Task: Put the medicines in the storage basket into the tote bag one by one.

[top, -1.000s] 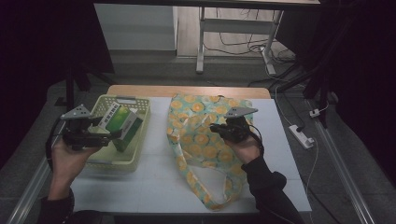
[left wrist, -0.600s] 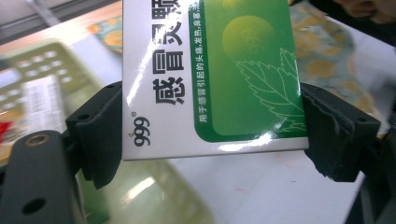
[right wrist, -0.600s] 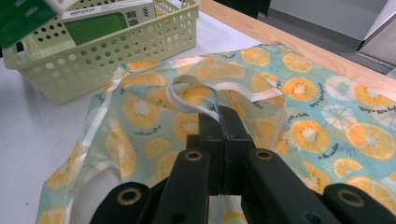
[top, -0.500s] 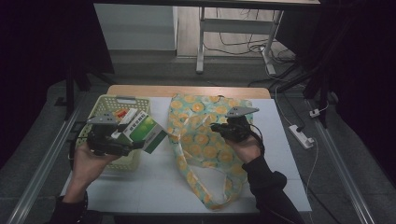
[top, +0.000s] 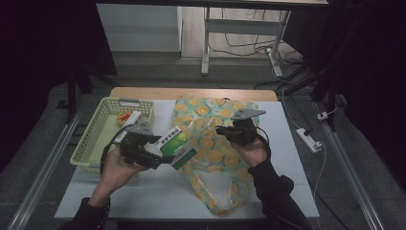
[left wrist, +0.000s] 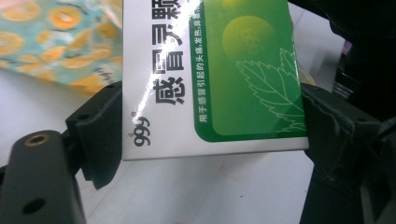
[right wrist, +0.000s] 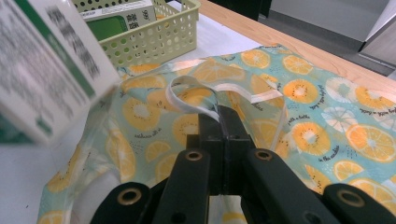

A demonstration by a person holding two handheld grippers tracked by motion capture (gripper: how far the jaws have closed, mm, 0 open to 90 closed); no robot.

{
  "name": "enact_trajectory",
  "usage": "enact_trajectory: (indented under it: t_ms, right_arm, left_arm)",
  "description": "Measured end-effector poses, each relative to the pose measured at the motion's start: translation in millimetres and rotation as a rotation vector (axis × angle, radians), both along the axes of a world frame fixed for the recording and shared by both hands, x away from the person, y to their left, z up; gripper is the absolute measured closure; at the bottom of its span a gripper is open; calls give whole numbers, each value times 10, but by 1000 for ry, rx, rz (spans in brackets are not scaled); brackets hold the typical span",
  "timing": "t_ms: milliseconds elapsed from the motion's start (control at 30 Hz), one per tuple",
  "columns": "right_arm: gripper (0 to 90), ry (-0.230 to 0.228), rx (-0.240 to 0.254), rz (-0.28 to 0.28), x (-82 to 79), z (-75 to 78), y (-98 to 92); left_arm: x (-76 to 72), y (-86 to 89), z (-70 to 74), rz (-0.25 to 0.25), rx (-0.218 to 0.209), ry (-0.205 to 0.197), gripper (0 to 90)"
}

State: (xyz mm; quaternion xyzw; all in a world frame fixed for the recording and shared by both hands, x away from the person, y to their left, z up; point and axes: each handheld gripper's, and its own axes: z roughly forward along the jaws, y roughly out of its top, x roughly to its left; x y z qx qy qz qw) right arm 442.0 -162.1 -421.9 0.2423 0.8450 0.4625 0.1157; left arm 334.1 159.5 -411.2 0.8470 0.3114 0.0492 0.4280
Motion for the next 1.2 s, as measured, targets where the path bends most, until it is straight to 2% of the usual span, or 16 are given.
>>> enact_trajectory:
  t_ms: [400, 467, 800, 933, 1200]
  right_arm:
    - [900, 0, 10, 6, -9, 18, 18]
    - [900, 1, 12, 7, -13, 22, 22]
    - [900, 3, 19, 14, -19, 39, 22]
    - [900, 0, 21, 18, -22, 40, 28]
    - [900, -2, 29, 23, -47, 67, 33]
  left_arm:
    - [110, -453, -122, -90, 32, 40, 168]
    - [131, -523, -153, -96, 48, 45, 168]
    - [275, -802, -291, -129, 63, 85, 167]
    - [331, -921, -317, -129, 79, 95, 167]
    - [497, -1077, -384, -80, 133, 87, 167]
